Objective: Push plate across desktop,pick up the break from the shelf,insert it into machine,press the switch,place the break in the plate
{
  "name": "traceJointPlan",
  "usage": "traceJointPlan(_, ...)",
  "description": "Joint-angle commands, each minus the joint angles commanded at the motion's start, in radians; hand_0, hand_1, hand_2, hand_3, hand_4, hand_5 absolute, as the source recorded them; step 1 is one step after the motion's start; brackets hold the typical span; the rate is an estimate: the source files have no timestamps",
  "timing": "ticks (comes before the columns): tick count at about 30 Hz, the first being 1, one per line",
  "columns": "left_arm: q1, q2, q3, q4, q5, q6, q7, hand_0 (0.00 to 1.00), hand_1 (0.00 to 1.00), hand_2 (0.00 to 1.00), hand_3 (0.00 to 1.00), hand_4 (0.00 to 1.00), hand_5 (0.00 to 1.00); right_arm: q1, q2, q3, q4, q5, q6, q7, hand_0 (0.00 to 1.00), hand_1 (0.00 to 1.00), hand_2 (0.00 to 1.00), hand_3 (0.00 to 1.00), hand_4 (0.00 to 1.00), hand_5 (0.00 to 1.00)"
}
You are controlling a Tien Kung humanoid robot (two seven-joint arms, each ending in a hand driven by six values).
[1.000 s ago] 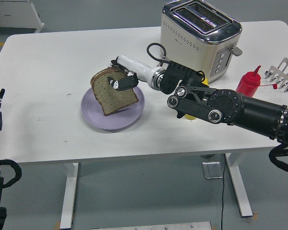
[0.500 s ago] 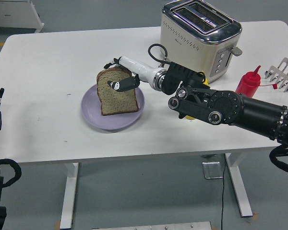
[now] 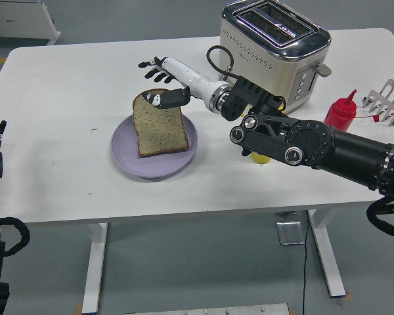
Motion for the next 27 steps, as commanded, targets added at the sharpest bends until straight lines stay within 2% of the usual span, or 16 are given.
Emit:
traceJointPlan(13, 0.002, -0.001, 0.001, 0.0, 0.0, 0.0, -0.001, 0.83, 0.896, 0.895, 0.787, 0.633, 0.998, -0.015, 0.0, 0.038, 0.025, -0.01, -0.01, 0.0, 0.767, 0.772, 0.786, 0.877, 0.633, 0.285)
traceJointPlan(18, 0.004, 0.0, -0.001, -0.001, 0.0, 0.0, -0.001, 0.829, 0.896, 0.895, 0.786, 0.631, 0.998, -0.019, 0.0, 0.101, 0.076, -0.027, -0.027, -0.002, 0.773, 0.774, 0.786, 0.864, 0.628, 0.288)
traceJointPlan(22, 0.006, 0.001, -0.003, -0.002, 0.001, 0.001, -0.001, 0.829, 0.896, 0.895, 0.786, 0.631, 0.998, -0.011, 0.0, 0.183, 0.149, -0.052, -0.022, -0.018, 0.773, 0.774, 0.786, 0.864, 0.628, 0.288)
traceJointPlan(23, 0.007, 0.002, -0.003, -0.003, 0.001, 0.001, -0.001, 0.829, 0.896, 0.895, 0.787, 0.63, 0.998, -0.008, 0.0, 0.204, 0.167, -0.054, -0.02, -0.021, 0.78, 0.778, 0.789, 0.822, 0.579, 0.288)
traceJointPlan(27, 0.007, 0.001, -0.003, -0.003, 0.001, 0.001, 0.0, 0.829, 0.896, 0.895, 0.787, 0.63, 0.998, -0.001, 0.0, 0.288, 0.24, -0.032, -0.011, -0.024, 0.78, 0.778, 0.789, 0.822, 0.579, 0.288)
